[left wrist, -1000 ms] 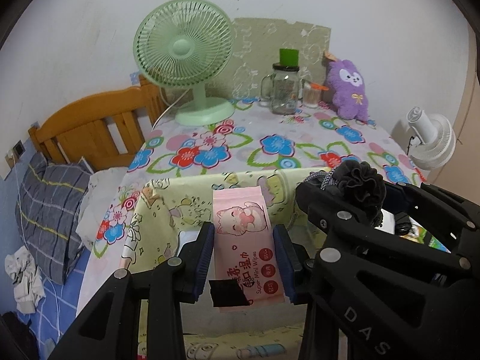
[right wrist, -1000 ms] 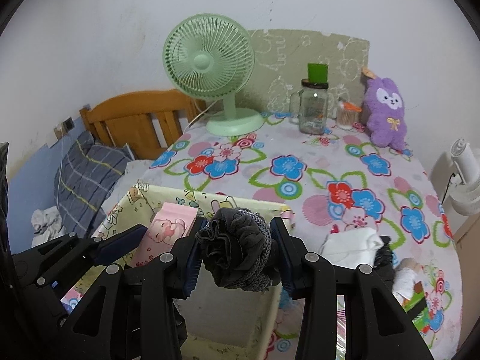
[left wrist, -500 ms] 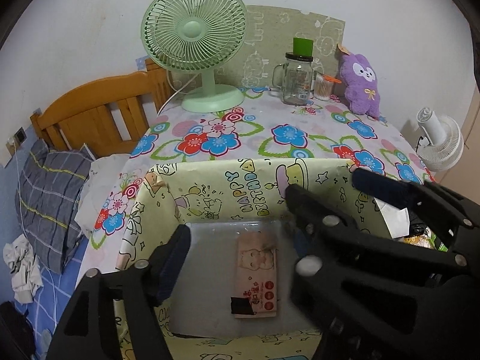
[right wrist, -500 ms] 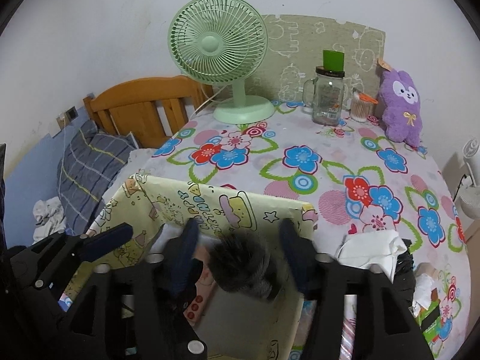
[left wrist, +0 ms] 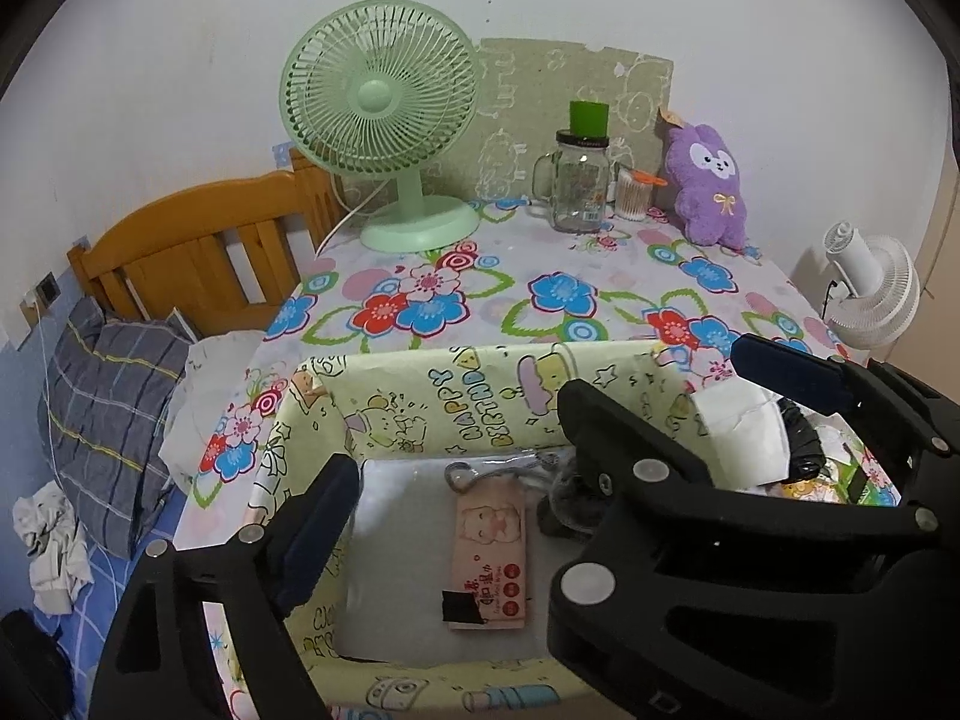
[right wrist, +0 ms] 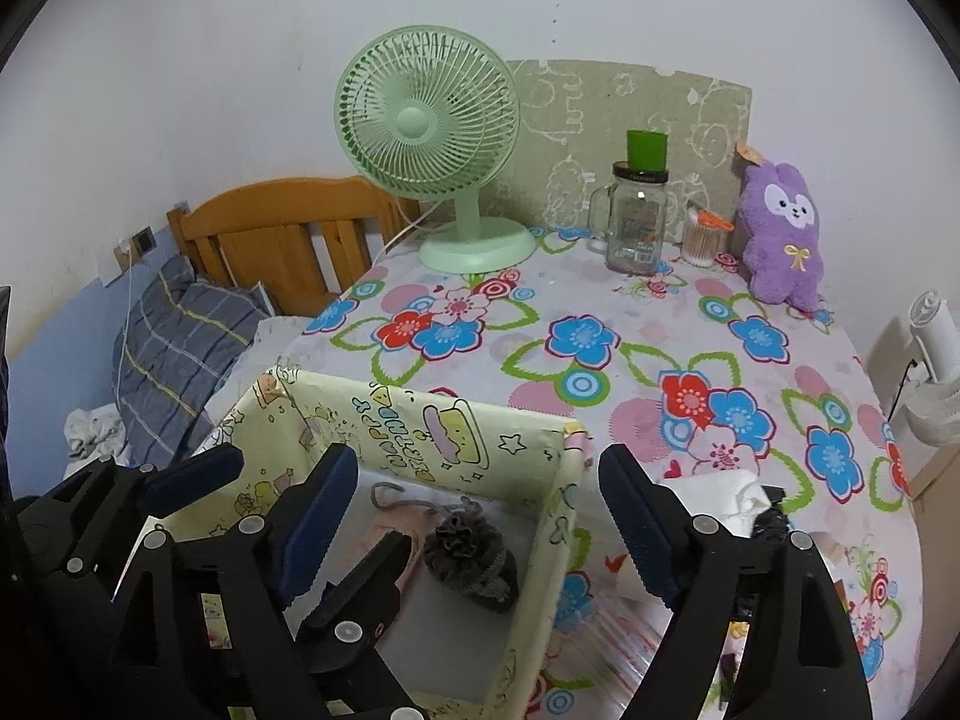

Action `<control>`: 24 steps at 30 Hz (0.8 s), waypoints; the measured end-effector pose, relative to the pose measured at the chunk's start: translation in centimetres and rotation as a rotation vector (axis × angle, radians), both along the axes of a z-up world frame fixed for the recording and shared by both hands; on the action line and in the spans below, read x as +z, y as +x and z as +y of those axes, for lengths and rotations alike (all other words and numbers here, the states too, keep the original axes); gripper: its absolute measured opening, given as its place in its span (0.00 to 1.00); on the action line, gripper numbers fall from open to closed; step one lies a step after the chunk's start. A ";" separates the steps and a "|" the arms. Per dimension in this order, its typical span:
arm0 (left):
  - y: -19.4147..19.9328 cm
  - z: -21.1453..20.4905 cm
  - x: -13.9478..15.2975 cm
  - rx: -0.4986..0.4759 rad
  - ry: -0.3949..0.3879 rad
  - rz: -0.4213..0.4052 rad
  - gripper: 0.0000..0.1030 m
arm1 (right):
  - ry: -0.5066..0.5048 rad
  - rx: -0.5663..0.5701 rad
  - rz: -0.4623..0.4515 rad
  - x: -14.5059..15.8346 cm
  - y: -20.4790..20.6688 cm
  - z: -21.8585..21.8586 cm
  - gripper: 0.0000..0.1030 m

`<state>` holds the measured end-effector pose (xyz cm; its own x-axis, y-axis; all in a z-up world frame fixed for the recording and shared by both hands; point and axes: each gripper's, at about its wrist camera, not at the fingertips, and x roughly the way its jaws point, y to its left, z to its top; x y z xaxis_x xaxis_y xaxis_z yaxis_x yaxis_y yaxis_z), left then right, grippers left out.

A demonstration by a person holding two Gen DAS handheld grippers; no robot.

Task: Organize soft objects
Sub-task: 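Open the right tool and left tool to drop both items into the box, then move both tools back toward the remaining items on the table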

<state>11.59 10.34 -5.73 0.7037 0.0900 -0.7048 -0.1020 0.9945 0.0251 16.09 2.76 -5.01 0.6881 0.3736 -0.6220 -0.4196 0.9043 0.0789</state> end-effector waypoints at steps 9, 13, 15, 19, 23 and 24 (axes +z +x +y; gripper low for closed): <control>-1.2 -1.6 1.7 -0.017 0.018 -0.046 0.88 | 0.009 -0.026 -0.045 1.7 -1.6 -1.8 0.86; -1.9 -2.3 2.3 -0.024 0.025 -0.061 0.89 | 0.015 -0.036 -0.063 2.4 -2.4 -2.6 0.88; -2.1 -2.5 2.6 -0.027 0.026 -0.065 0.90 | 0.015 -0.044 -0.073 2.7 -2.8 -3.0 0.91; -2.8 -3.4 3.2 -0.036 0.032 -0.083 0.94 | 0.016 -0.064 -0.094 3.5 -3.7 -3.9 0.93; -3.2 -4.2 3.7 -0.044 0.039 -0.092 0.96 | 0.019 -0.076 -0.105 4.0 -4.4 -4.9 0.94; -3.3 -4.5 3.8 -0.046 0.040 -0.095 0.96 | 0.021 -0.080 -0.108 4.1 -4.5 -5.2 0.94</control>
<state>8.26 5.88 -1.93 0.7709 0.0829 -0.6315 -0.0601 0.9965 0.0574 11.55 -2.44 -0.91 0.7789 0.3270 -0.5351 -0.3536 0.9337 0.0559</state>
